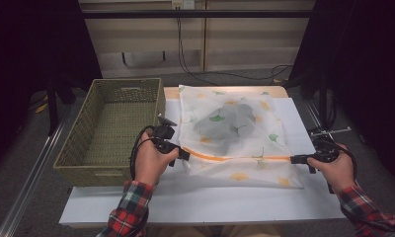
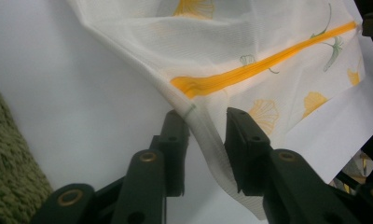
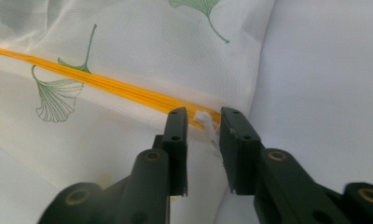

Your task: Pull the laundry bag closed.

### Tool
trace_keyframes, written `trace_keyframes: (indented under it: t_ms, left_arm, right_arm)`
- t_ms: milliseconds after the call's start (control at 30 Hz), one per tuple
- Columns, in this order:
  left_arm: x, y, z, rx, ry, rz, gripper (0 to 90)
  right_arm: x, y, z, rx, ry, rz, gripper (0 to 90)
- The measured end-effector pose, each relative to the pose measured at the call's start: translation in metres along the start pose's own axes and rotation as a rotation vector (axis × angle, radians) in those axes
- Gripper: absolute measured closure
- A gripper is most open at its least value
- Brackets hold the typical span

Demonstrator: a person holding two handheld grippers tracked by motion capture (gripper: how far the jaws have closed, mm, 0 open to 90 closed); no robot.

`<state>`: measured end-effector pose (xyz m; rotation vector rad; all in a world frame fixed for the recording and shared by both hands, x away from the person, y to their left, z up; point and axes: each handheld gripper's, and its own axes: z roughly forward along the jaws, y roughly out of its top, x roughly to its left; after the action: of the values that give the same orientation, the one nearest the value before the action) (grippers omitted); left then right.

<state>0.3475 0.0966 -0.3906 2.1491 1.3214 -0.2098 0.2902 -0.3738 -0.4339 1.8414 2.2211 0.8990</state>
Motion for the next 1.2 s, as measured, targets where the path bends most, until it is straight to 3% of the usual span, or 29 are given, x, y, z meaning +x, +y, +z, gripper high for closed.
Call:
trace_keyframes:
  t_ms: [133, 200, 367, 667, 833, 1033, 1200]
  left_arm:
    - [0.0, 0.002, 0.002, -0.011, -0.006, 0.023, 52.2]
    - [-0.002, 0.003, 0.004, -0.03, -0.006, 0.009, 45.0]
    - [-0.001, 0.004, 0.006, -0.04, 0.011, 0.046, 31.6]
    - [-0.004, 0.006, 0.011, -0.075, 0.018, 0.087, 18.2]
    - [-0.004, 0.005, 0.014, -0.092, 0.036, 0.109, 10.1]
    - [-0.007, 0.005, 0.02, -0.108, 0.047, 0.12, 7.6]
    - [-0.009, 0.004, 0.025, -0.114, 0.035, 0.132, 6.4]
  right_arm:
    - [0.004, 0.0, 0.001, -0.002, -0.002, -0.014, 60.9]
    - [0.005, 0.001, 0.001, -0.007, -0.007, -0.038, 52.7]
    - [0.008, 0.002, 0.002, -0.025, -0.007, -0.061, 43.7]
    - [0.013, 0.002, 0.002, -0.063, 0.008, -0.09, 28.6]
    - [0.014, 0.001, 0.003, -0.078, 0.008, -0.102, 24.9]
    - [0.018, 0.0, 0.002, -0.111, 0.017, -0.116, 17.4]
    - [0.019, -0.002, 0.002, -0.119, 0.006, -0.126, 16.5]
